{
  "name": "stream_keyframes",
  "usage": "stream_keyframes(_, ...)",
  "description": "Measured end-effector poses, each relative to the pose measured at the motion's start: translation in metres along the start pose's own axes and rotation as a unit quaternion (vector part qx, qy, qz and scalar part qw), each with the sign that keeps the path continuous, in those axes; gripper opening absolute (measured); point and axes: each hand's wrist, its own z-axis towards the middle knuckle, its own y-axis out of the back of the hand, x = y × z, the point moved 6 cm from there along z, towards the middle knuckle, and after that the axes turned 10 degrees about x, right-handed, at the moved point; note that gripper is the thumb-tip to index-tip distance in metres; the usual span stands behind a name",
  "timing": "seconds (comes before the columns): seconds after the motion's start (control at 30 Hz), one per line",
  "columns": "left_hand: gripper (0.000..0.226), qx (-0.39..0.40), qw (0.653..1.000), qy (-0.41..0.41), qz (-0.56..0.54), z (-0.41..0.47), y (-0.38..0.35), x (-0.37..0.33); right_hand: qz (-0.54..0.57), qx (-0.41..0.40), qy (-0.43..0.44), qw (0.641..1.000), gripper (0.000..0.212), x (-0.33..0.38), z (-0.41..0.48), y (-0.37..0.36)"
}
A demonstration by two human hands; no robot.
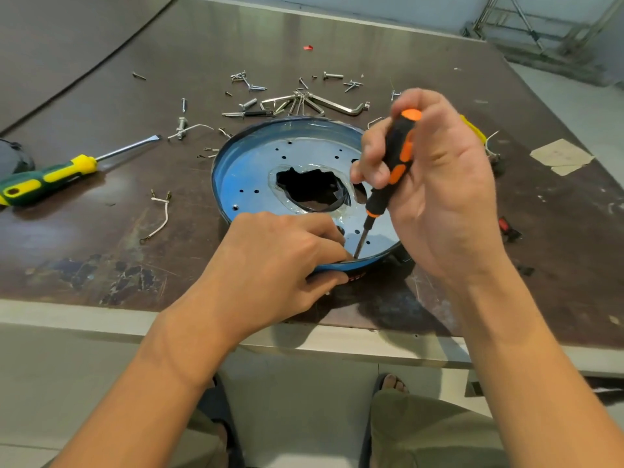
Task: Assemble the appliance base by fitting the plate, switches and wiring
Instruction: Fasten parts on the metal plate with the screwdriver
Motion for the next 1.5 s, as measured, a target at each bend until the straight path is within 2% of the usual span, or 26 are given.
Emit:
stream_keyframes(0.07, 0.02, 0.002, 1.0, -0.003, -0.004, 0.0, 0.0, 0.0, 0.023, 0.001, -0.02, 1.0, 0.034, -0.001, -0.001, 0.004)
stream_keyframes(0.2, 0.021, 0.001, 1.0, -0.007, -0.002, 0.0, 0.0, -0.001, -0.035, 0.004, 0.014, 0.999, 0.005, 0.005, -0.004, 0.002)
stream_keyframes(0.33, 0.021, 0.004, 1.0, -0.007, -0.006, 0.0, -0.001, 0.0, -0.008, 0.008, 0.016, 1.0, 0.013, 0.002, -0.001, -0.003)
stream_keyframes(0.4, 0.02, 0.002, 1.0, -0.007, -0.006, -0.001, -0.001, -0.001, 0.024, 0.024, -0.017, 0.999, 0.03, -0.002, 0.0, -0.003)
stream_keyframes(0.47, 0.02, -0.002, 1.0, -0.01, -0.001, 0.0, 0.0, -0.002, 0.021, 0.031, -0.027, 0.999, 0.035, -0.001, 0.0, 0.001)
stream_keyframes(0.6, 0.022, -0.001, 1.0, -0.006, 0.006, 0.0, 0.0, -0.002, -0.014, 0.07, -0.014, 0.997, 0.014, 0.004, -0.002, -0.002)
stream_keyframes(0.77, 0.021, -0.001, 1.0, -0.01, 0.007, 0.0, 0.002, -0.004, -0.006, 0.038, -0.005, 0.999, 0.008, 0.003, 0.0, -0.002)
stream_keyframes(0.87, 0.019, -0.003, 1.0, -0.006, 0.007, 0.0, 0.003, -0.004, 0.039, 0.036, -0.045, 0.998, 0.035, 0.0, 0.001, -0.003)
stream_keyframes(0.9, 0.019, -0.003, 1.0, -0.004, 0.008, 0.0, 0.003, -0.003, 0.045, 0.04, -0.05, 0.997, 0.038, 0.0, 0.0, -0.001)
stream_keyframes(0.97, 0.019, 0.0, 1.0, -0.003, 0.011, 0.0, 0.002, -0.003, 0.019, 0.055, -0.047, 0.997, 0.033, 0.001, -0.001, -0.002)
stream_keyframes(1.03, 0.019, -0.002, 1.0, -0.004, 0.01, 0.0, 0.002, -0.003, -0.024, 0.065, -0.031, 0.997, 0.018, 0.002, -0.002, -0.006)
stream_keyframes(1.1, 0.021, -0.004, 1.0, -0.005, 0.005, 0.0, 0.003, -0.003, -0.051, 0.039, -0.013, 0.998, 0.004, 0.003, -0.002, -0.007)
stream_keyframes(1.17, 0.021, -0.005, 1.0, -0.006, 0.008, 0.0, 0.003, -0.003, -0.058, 0.0, -0.005, 0.998, 0.009, 0.002, -0.001, -0.005)
stream_keyframes(1.23, 0.02, -0.003, 1.0, -0.003, 0.012, 0.0, 0.002, -0.004, -0.054, -0.008, -0.005, 0.998, 0.004, 0.001, 0.0, -0.005)
stream_keyframes(1.37, 0.018, -0.001, 1.0, 0.0, 0.015, 0.0, 0.003, -0.003, 0.017, 0.011, -0.043, 0.999, 0.034, -0.002, -0.001, -0.001)
stream_keyframes(1.43, 0.018, -0.001, 1.0, 0.001, 0.014, 0.0, 0.003, -0.003, 0.008, 0.027, -0.042, 0.999, 0.026, -0.002, -0.003, -0.004)
stream_keyframes(1.5, 0.019, -0.002, 1.0, -0.001, 0.012, 0.0, 0.002, -0.003, -0.023, 0.019, -0.017, 0.999, 0.007, 0.0, -0.003, -0.006)
